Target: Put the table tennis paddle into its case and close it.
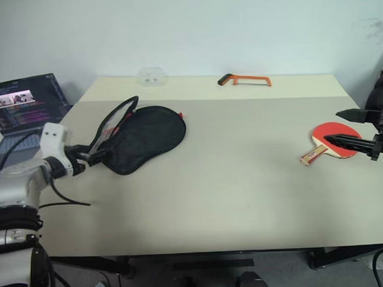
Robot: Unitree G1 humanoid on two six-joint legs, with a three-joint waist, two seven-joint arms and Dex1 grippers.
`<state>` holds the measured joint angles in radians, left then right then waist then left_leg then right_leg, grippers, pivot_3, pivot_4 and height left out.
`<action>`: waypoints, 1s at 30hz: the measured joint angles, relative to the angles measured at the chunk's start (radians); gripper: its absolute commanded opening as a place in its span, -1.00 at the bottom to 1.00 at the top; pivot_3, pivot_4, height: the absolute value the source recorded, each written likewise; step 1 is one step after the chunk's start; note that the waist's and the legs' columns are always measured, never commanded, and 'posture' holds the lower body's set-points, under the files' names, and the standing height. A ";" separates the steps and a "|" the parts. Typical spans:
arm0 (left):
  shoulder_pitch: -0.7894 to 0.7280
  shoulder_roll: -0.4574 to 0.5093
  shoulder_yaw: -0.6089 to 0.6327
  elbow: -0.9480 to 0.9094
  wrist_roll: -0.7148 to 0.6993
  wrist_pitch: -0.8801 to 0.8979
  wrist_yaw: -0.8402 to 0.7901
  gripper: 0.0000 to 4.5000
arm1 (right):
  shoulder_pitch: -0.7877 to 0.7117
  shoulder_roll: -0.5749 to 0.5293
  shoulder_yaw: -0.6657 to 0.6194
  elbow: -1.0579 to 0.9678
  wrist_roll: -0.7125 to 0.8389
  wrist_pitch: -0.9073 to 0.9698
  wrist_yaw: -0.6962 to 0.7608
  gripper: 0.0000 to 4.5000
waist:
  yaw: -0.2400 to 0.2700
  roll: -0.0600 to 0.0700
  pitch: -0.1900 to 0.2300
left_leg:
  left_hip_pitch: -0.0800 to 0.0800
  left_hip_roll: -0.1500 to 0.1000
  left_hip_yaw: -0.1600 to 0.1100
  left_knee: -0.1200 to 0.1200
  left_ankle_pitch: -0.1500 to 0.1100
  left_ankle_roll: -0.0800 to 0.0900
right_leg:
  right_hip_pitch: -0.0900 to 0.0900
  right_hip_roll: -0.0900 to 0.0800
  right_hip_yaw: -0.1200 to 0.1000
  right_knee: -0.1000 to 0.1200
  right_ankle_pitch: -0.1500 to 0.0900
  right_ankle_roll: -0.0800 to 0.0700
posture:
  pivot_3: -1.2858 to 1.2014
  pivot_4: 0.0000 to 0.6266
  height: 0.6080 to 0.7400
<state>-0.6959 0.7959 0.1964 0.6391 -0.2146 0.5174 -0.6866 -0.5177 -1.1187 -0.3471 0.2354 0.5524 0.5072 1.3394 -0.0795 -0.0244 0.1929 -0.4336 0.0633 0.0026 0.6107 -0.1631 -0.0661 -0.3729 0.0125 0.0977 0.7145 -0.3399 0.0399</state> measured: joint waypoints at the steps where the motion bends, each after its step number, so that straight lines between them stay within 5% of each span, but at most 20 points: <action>1: 0.000 -0.011 -0.002 -0.001 -0.001 0.023 0.008 0.84 | -0.001 0.000 0.008 0.000 -0.003 0.000 -0.004 1.00 | 0.000 0.000 0.000 | 0.000 0.000 0.000 0.000 0.000 0.000 | 0.000 0.000 0.000 0.000 0.000 0.000 | 0.03 -0.52 1.00; 14: 0.028 -0.108 -0.014 -0.092 -0.019 0.149 0.032 0.84 | -0.053 0.006 0.054 0.013 -0.026 -0.010 -0.011 1.00 | 0.002 0.000 0.000 | 0.000 -0.001 -0.001 0.001 0.000 0.000 | 0.001 0.000 0.000 0.000 0.001 0.001 | 0.03 -0.52 1.00; 17: 0.022 -0.137 -0.015 -0.127 -0.024 0.182 0.049 0.59 | -0.059 0.010 0.059 0.024 -0.030 -0.017 -0.013 1.00 | 0.004 0.000 0.000 | 0.000 -0.001 -0.001 0.001 0.000 0.000 | 0.001 0.000 0.000 0.000 0.001 0.001 | 0.03 -0.52 1.00; 26: -0.009 -0.188 -0.015 -0.253 -0.050 0.242 0.087 -0.88 | -0.064 0.030 0.062 0.025 -0.033 -0.030 -0.025 1.00 | 0.005 0.000 0.000 | 0.000 -0.001 -0.001 0.001 0.000 0.000 | 0.002 0.000 0.000 0.000 0.001 0.001 | 0.03 -0.52 1.00; 30: -0.010 -0.226 -0.029 -0.263 -0.053 0.258 0.101 -0.99 | -0.064 0.037 0.063 0.025 -0.039 -0.035 -0.031 1.00 | 0.007 0.000 0.000 | 0.000 -0.001 -0.001 0.002 0.000 0.000 | 0.002 0.000 0.000 0.000 0.001 0.001 | 0.03 -0.52 1.00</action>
<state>-0.7054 0.5695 0.1671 0.3759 -0.2678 0.7756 -0.5856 -0.5820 -1.0816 -0.2837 0.2607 0.5134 0.4721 1.3079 -0.0724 -0.0249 0.1931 -0.4337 0.0624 0.0015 0.6126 -0.1629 -0.0664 -0.3708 0.0122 0.0973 0.7147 -0.3390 0.0413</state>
